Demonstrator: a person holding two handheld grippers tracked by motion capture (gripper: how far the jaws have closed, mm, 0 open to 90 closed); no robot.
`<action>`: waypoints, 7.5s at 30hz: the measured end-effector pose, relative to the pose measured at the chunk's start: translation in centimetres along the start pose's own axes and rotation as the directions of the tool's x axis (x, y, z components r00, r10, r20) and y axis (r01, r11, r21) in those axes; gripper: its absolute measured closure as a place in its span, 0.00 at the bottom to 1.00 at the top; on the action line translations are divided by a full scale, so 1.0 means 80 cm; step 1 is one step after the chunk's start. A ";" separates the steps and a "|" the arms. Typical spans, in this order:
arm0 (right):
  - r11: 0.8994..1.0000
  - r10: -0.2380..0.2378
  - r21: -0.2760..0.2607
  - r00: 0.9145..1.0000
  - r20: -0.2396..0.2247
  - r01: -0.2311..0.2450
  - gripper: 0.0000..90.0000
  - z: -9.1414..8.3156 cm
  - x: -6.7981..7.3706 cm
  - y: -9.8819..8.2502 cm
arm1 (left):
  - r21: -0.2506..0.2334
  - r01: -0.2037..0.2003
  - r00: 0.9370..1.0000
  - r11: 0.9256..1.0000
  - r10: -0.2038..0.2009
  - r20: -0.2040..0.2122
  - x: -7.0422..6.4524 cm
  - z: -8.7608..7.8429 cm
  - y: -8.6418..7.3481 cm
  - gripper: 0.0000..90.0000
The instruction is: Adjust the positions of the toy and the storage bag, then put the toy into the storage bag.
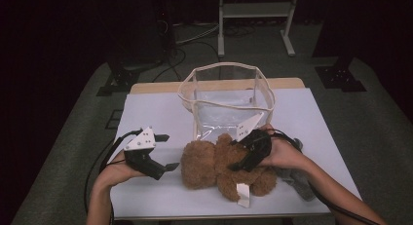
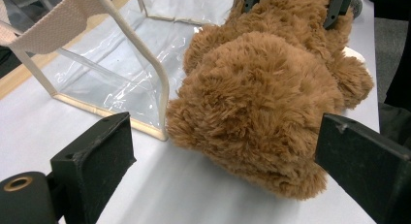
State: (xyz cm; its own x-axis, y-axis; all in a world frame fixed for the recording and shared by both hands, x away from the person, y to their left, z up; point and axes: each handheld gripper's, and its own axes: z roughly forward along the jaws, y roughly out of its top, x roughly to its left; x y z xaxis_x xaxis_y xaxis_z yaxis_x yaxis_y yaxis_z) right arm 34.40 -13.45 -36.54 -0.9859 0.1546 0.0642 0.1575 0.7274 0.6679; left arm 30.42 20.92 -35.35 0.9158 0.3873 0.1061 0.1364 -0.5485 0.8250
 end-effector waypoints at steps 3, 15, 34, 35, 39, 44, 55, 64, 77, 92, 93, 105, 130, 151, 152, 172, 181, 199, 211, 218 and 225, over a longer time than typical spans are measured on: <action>1.000 0.004 0.004 1.000 0.001 -0.004 0.27 0.001 0.000 -0.003 | 0.002 0.001 1.000 1.000 -0.001 0.003 0.000 0.001 0.000 0.07; 1.000 0.025 0.004 0.999 0.028 -0.025 0.52 0.000 0.003 -0.010 | 0.004 0.006 1.000 1.000 -0.007 0.004 0.001 0.002 -0.002 0.07; 0.998 0.052 -0.042 0.999 0.011 -0.051 0.70 -0.019 0.007 -0.002 | -0.008 0.011 1.000 1.000 -0.012 -0.012 0.004 -0.007 -0.005 0.07; 0.998 0.053 -0.041 0.999 0.004 -0.053 0.70 -0.020 0.007 -0.001 | -0.010 0.011 1.000 1.000 -0.011 -0.013 0.004 -0.007 -0.005 0.07; 0.998 0.042 -0.045 0.999 -0.002 -0.042 0.71 -0.024 0.007 0.002 | -0.015 0.015 1.000 1.000 -0.015 -0.015 0.004 -0.010 -0.005 0.07; 0.998 0.048 -0.051 0.999 -0.001 -0.048 0.71 -0.030 0.009 0.007 | -0.018 0.014 1.000 1.000 -0.014 -0.018 0.005 -0.011 -0.005 0.07; 0.996 0.056 -0.076 0.998 -0.010 -0.056 0.73 -0.052 0.007 0.015 | -0.028 0.023 0.999 0.999 -0.024 -0.030 0.007 -0.018 -0.008 0.07; 0.987 0.067 -0.148 0.998 -0.005 -0.067 0.75 -0.080 0.009 0.017 | -0.030 0.024 0.999 0.999 -0.025 -0.037 0.007 -0.023 -0.009 0.07; 0.985 0.031 -0.169 0.999 0.025 -0.026 0.75 -0.125 0.021 0.046 | -0.027 0.025 0.999 0.999 -0.026 -0.037 0.007 -0.024 -0.009 0.07; 0.985 -0.017 -0.173 0.997 0.074 0.030 0.75 -0.195 0.025 0.113 | -0.035 0.028 0.999 0.999 -0.030 -0.043 0.009 -0.027 -0.011 0.07; 0.985 -0.022 -0.169 0.996 0.082 0.036 0.75 -0.200 0.024 0.120 | -0.036 0.029 0.999 0.999 -0.030 -0.043 0.009 -0.028 -0.011 0.07; 0.988 -0.038 -0.142 0.989 0.142 0.058 0.76 -0.235 0.002 0.181 | -0.043 0.033 0.999 0.999 -0.035 -0.039 0.010 -0.029 -0.013 0.07; 0.991 -0.007 -0.129 0.993 0.121 0.023 0.76 -0.223 -0.062 0.222 | -0.050 0.042 0.998 0.998 -0.044 -0.044 0.015 -0.035 -0.018 0.07; 0.993 0.054 -0.111 0.982 0.182 -0.034 0.76 -0.222 -0.151 0.241 | -0.043 0.055 0.998 0.998 -0.056 -0.033 0.016 -0.035 -0.022 0.07; 0.993 0.055 -0.109 0.980 0.192 -0.034 0.76 -0.221 -0.159 0.242 | -0.045 0.055 0.998 0.997 -0.056 -0.033 0.016 -0.035 -0.022 0.07; 0.997 0.008 -0.079 0.981 0.192 0.008 0.76 -0.176 -0.158 0.248 | -0.037 0.054 0.998 0.998 -0.055 -0.017 0.013 -0.033 -0.024 0.07; 0.996 0.023 -0.085 0.987 0.161 -0.010 0.76 -0.167 -0.160 0.234 | -0.030 0.051 0.999 0.998 -0.051 -0.012 0.012 -0.031 -0.023 0.07; 0.992 0.107 -0.086 0.976 0.189 -0.092 0.76 -0.159 -0.193 0.194 | -0.017 0.044 0.999 0.999 -0.044 -0.012 0.012 -0.033 -0.025 0.07; 0.987 0.147 -0.090 0.978 0.150 -0.135 0.76 -0.142 -0.182 0.141 | -0.009 0.043 0.999 0.999 -0.043 -0.002 0.010 -0.030 -0.023 0.07; 0.984 0.166 -0.090 0.975 0.145 -0.154 0.76 -0.139 -0.183 0.125 | -0.006 0.042 0.999 0.999 -0.042 -0.001 0.010 -0.030 -0.023 0.07; 0.979 0.196 -0.074 0.971 0.135 -0.188 0.76 -0.131 -0.187 0.105 | -0.006 0.042 0.999 0.999 -0.042 0.001 0.010 -0.030 -0.024 0.07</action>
State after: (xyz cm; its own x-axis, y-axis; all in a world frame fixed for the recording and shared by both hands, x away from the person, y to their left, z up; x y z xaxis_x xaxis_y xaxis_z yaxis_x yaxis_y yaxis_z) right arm 49.87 -16.71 -24.11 -0.9188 0.3835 0.0930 0.3352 0.6340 0.6969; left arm 30.01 24.05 -35.51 0.9098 0.4089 0.0704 0.1725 -0.5271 0.8321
